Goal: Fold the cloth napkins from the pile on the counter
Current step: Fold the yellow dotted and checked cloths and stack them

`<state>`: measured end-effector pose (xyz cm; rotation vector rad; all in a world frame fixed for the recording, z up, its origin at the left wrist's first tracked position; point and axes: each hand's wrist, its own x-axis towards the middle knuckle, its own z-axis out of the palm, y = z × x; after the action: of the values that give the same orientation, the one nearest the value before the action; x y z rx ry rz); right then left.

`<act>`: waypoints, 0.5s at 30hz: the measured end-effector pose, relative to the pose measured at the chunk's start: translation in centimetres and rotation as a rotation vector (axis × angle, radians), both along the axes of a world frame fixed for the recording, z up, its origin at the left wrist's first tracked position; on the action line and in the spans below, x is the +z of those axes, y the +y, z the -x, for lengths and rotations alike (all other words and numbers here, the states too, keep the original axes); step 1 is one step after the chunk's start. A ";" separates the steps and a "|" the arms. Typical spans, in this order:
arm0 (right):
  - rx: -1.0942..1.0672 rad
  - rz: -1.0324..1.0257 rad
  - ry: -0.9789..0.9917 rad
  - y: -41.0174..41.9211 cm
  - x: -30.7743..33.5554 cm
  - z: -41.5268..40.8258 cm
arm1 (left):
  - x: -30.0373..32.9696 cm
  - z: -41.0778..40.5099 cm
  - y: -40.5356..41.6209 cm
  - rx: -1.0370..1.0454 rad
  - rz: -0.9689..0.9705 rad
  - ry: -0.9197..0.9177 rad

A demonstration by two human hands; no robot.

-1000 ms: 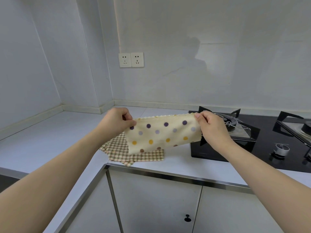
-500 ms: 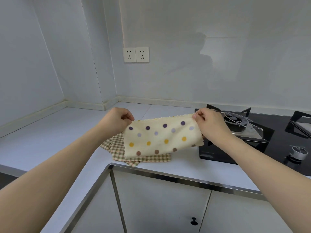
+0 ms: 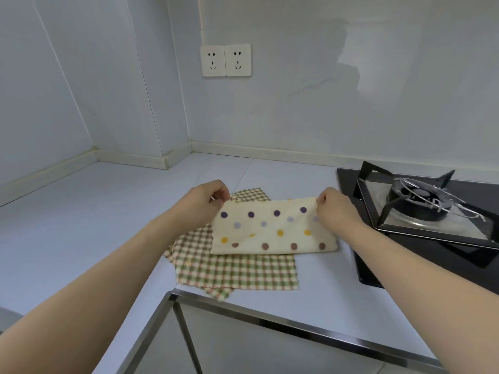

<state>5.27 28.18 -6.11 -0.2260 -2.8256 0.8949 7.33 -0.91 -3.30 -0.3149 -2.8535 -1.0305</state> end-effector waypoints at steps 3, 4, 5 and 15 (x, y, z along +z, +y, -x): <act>-0.072 -0.016 -0.071 -1.4 -2.3 1.0 | -0.8 1.1 -0.5 -0.022 -0.039 -0.111; -0.088 -0.088 -0.045 -1.8 -3.1 1.2 | -1.1 1.4 -0.8 -0.016 -0.059 -0.152; -0.099 -0.186 0.006 -2.2 -3.8 1.2 | -1.4 1.6 -0.9 -0.009 -0.077 -0.186; -0.139 -0.377 0.189 -2.8 -5.7 1.9 | -3.3 2.5 -1.2 0.016 -0.190 -0.235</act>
<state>3.40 25.41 -11.80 -0.2656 -2.6943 0.3261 4.81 -2.15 -6.58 -0.1642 -2.9184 -1.4100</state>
